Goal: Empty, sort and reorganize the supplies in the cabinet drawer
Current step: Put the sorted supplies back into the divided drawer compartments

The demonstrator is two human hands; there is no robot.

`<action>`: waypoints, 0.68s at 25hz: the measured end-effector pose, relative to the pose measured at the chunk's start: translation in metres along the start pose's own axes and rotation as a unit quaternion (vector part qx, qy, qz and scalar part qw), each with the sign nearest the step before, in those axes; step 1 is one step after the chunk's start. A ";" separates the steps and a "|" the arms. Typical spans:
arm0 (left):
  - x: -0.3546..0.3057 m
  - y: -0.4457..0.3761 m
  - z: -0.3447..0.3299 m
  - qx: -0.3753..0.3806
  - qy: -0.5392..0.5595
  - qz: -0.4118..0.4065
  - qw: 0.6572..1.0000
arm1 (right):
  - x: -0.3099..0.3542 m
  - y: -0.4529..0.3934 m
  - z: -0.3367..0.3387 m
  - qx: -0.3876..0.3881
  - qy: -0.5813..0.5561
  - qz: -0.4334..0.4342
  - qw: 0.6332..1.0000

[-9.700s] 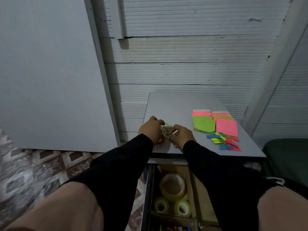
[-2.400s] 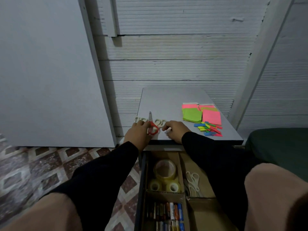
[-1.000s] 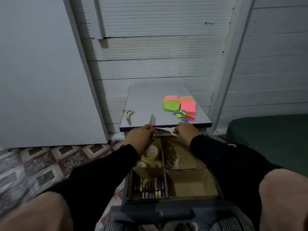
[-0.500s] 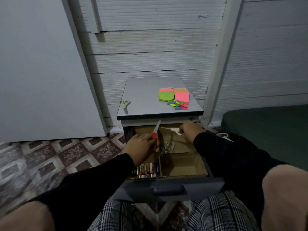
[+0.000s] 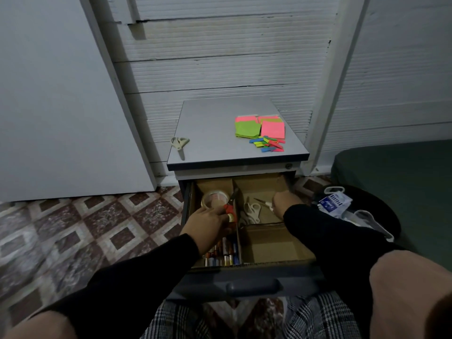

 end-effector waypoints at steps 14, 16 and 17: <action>0.025 -0.015 -0.028 -0.063 0.060 0.000 0.996 | -0.008 -0.055 -0.053 0.117 -0.114 -0.083 0.983; 0.023 -0.017 -0.030 -0.068 0.050 -0.005 0.996 | -0.011 -0.055 -0.056 0.156 -0.122 -0.065 0.978; 0.024 -0.018 -0.032 -0.067 0.059 -0.002 0.996 | -0.010 -0.055 -0.055 0.173 -0.116 -0.063 0.976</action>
Point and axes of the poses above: each hand's wrist, its own y-axis away from the middle knuckle, its own z-axis out of the back of the hand, x = y × z, the point moved 1 cm from there along -y, towards the middle knuckle, and after that the axes turned 4 degrees about -x, right-handed, at the moved point
